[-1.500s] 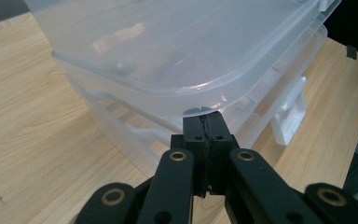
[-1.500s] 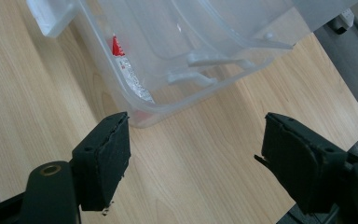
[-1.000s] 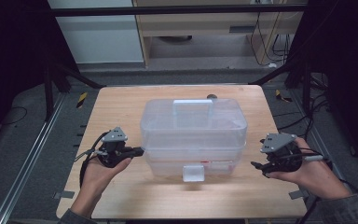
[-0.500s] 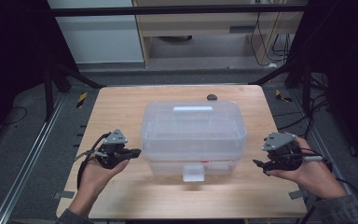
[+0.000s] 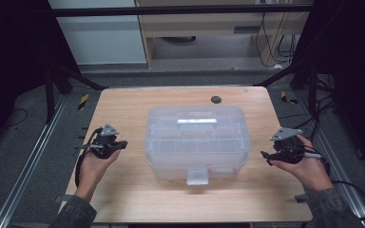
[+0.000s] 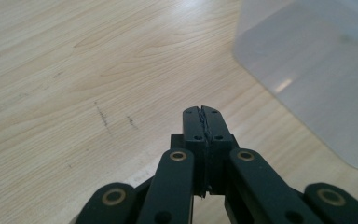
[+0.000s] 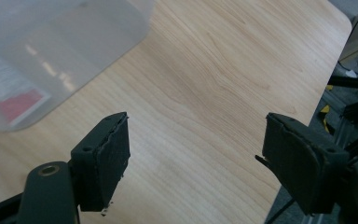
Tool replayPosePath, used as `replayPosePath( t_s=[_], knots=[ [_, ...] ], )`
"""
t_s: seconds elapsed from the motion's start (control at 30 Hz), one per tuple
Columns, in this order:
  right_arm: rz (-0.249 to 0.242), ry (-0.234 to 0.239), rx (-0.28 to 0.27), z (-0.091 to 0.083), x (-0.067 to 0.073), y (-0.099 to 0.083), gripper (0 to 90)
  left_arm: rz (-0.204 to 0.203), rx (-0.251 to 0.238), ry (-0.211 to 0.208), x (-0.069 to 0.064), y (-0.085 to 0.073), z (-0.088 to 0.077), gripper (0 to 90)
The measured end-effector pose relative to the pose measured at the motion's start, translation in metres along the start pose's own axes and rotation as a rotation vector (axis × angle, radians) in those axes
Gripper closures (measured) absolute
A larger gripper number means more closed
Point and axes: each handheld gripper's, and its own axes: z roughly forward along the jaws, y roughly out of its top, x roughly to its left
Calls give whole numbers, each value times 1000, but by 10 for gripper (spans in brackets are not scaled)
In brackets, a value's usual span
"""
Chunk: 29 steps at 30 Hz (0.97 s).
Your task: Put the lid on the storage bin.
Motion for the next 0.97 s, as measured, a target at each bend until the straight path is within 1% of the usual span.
replayPosePath(
  t_s=[0.07,0.1,0.2,0.27,0.33,0.37,0.4,0.43,0.5,0.57,0.63,0.67,0.7,0.73,0.8,0.83,0.87,0.9,0.93,0.97],
  knots=[
    [37,-4,-5,10,-3,-4,232,-14,-3,6,5,-2,9,895],
    [48,-8,-5,15,-5,-6,232,-17,-3,10,7,-3,13,893],
    [102,-23,-10,31,-11,-12,233,-46,-14,6,12,-6,23,885],
    [141,-35,-10,42,-16,-17,233,-48,-17,19,13,-7,30,857],
    [194,-34,-11,52,-21,-22,232,-58,-21,20,15,-9,35,848],
    [208,-36,-12,56,-23,-24,232,-65,-28,29,15,-10,38,842],
    [238,-34,-23,61,-25,-26,232,-69,-30,31,16,-11,41,826],
    [254,-28,-24,65,-25,-28,230,-76,-33,30,16,-13,44,818],
    [279,-25,-17,73,-25,-30,217,-93,-31,34,17,-15,49,749],
    [298,-13,-18,79,-25,-31,209,-114,-48,48,18,-18,54,665],
    [321,6,-22,85,-24,-32,189,-142,-51,61,19,-21,60,534],
    [345,21,-38,88,-24,-33,182,-149,-46,67,20,-22,62,438],
    [355,25,-45,89,-24,-33,177,-152,-37,68,20,-23,64,398],
    [366,27,-58,91,-24,-34,169,-152,-38,71,20,-23,66,361],
    [386,35,-72,94,-23,-35,124,-163,-62,67,20,-25,69,275],
    [388,24,-84,96,-22,-35,104,-164,-70,63,20,-25,70,241],
    [393,14,-93,97,-21,-35,89,-156,-72,66,19,-26,71,213],
    [400,8,-92,98,-19,-34,77,-144,-74,79,18,-26,73,179],
    [405,2,-88,99,-18,-33,59,-134,-61,90,17,-26,74,147],
    [412,-4,-81,99,-17,-32,38,-142,-56,94,17,-25,74,110]
  ],
)
